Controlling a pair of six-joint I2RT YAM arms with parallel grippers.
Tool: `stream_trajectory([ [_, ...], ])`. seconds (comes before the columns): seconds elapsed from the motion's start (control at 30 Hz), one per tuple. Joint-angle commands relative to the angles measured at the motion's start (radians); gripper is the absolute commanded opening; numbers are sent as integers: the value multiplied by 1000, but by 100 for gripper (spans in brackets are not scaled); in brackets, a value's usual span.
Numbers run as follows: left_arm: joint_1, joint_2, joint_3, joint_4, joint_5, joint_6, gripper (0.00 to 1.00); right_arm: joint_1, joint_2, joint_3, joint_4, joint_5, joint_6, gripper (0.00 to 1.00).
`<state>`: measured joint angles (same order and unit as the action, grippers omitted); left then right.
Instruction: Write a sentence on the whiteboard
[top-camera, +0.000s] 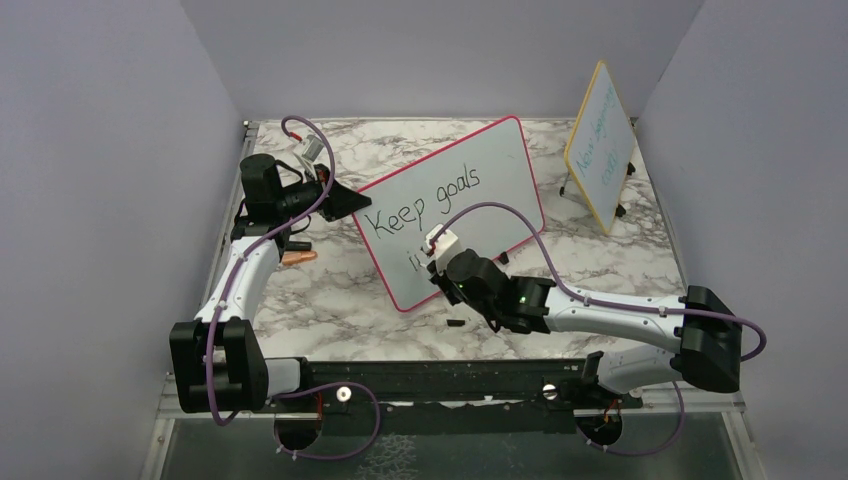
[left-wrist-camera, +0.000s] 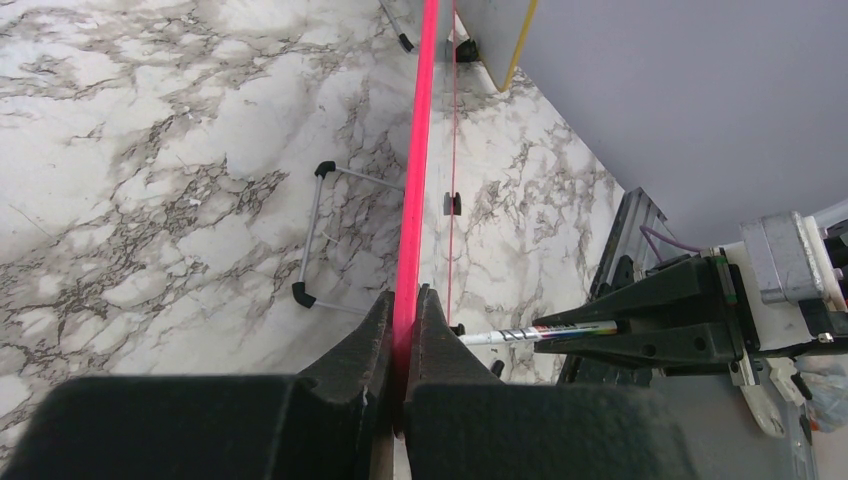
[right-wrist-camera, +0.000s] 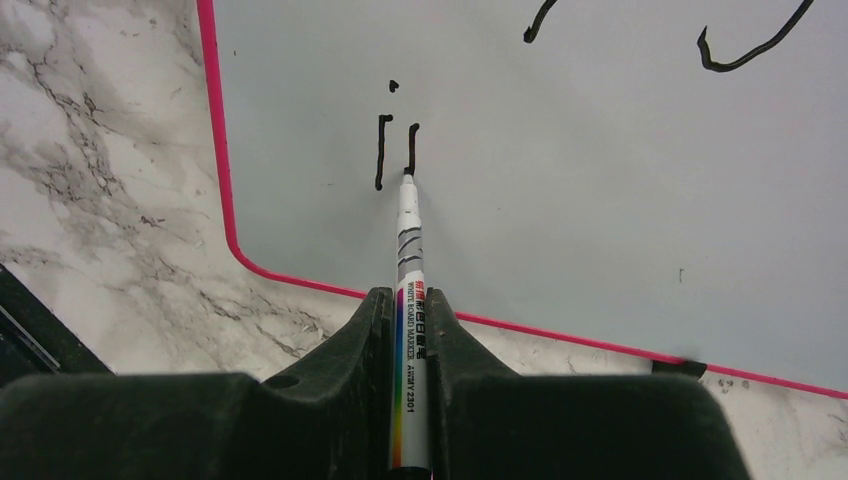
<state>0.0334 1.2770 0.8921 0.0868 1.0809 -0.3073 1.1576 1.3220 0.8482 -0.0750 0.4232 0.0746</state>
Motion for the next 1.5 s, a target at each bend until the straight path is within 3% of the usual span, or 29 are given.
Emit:
stream_trajectory([
  [0.0, -22, 25, -22, -78, -73, 77, 0, -3, 10, 20, 66, 50, -17, 1],
  [0.6, -22, 30, -21, -78, -70, 76, 0, -15, 6, 18, 113, 103, -28, 0],
  [1.47, -22, 27, -21, -79, -78, 76, 0, -26, -24, -24, -34, 80, 66, 0],
])
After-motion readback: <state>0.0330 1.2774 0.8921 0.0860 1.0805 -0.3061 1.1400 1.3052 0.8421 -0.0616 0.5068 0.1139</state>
